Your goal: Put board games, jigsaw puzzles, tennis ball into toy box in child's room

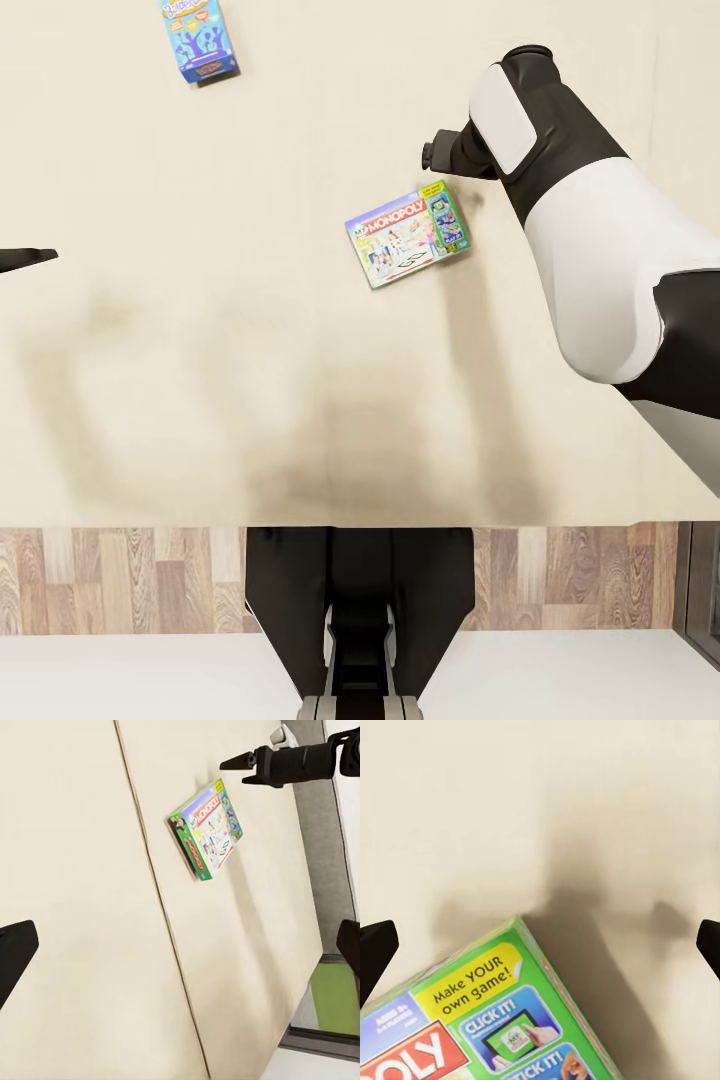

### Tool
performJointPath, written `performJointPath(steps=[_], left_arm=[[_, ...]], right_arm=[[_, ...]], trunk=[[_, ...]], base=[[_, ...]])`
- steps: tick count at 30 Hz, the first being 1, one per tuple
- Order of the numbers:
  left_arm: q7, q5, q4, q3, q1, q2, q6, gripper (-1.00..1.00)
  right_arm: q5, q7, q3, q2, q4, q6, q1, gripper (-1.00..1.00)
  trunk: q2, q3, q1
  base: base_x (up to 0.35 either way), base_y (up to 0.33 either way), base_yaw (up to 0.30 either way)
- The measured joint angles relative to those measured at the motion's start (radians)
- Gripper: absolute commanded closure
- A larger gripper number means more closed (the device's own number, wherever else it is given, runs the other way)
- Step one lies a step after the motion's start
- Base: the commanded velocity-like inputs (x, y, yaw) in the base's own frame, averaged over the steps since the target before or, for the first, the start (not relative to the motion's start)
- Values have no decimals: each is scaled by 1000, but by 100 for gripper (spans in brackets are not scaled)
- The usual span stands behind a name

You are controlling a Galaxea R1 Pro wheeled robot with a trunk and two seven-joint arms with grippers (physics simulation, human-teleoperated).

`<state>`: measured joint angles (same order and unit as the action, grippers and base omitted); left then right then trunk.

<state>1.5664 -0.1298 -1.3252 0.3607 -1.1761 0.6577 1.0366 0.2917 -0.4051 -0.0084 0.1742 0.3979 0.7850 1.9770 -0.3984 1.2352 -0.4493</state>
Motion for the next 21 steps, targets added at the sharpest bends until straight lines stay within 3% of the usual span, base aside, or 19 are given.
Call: performJointPath(steps=[21], left_arm=[[0,0,0,0,0,0,0,-100]], right_arm=[[15,2,0,0,-2,-1,-1,-100]], trunk=[[0,0,0]], base=[[0,0,0]])
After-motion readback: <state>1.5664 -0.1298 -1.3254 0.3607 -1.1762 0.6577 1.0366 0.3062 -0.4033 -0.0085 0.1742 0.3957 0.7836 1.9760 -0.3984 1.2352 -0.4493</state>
